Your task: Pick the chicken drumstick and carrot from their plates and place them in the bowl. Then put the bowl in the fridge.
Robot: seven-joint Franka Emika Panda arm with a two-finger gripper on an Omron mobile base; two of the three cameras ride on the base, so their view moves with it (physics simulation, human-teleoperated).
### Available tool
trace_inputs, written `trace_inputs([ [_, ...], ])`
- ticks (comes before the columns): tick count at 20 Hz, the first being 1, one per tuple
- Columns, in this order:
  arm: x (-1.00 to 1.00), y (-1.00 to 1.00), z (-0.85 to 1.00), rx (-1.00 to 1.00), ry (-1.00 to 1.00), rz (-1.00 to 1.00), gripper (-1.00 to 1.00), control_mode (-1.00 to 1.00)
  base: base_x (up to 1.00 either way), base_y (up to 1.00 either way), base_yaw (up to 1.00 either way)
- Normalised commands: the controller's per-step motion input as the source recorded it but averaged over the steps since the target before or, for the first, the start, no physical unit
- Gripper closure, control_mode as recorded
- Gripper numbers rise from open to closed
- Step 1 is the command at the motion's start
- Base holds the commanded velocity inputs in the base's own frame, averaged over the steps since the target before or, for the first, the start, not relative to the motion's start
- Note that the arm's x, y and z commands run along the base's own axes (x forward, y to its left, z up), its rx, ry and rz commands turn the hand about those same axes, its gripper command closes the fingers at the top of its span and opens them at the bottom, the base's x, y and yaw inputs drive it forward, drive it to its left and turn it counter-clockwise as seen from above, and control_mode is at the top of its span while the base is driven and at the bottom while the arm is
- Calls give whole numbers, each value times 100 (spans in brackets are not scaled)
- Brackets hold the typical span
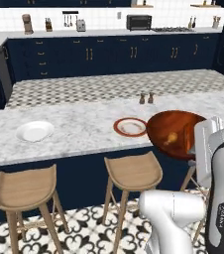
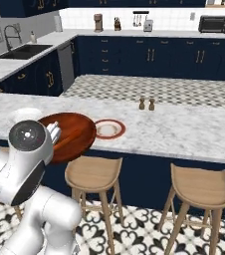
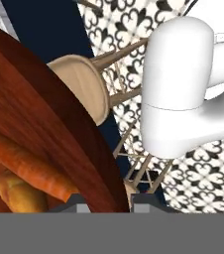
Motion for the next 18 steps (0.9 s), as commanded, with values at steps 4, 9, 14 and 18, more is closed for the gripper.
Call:
trace_inputs([
  [4, 0, 0, 0, 0, 0, 0, 100, 100, -1, -100, -12],
  [9, 0, 0, 0, 0, 0, 0, 100, 100, 0, -100, -12],
  [14, 0, 0, 0, 0, 0, 0, 100, 100, -1, -100, -10],
  [18, 0, 0, 0, 0, 0, 0, 100, 100, 0, -100, -7],
])
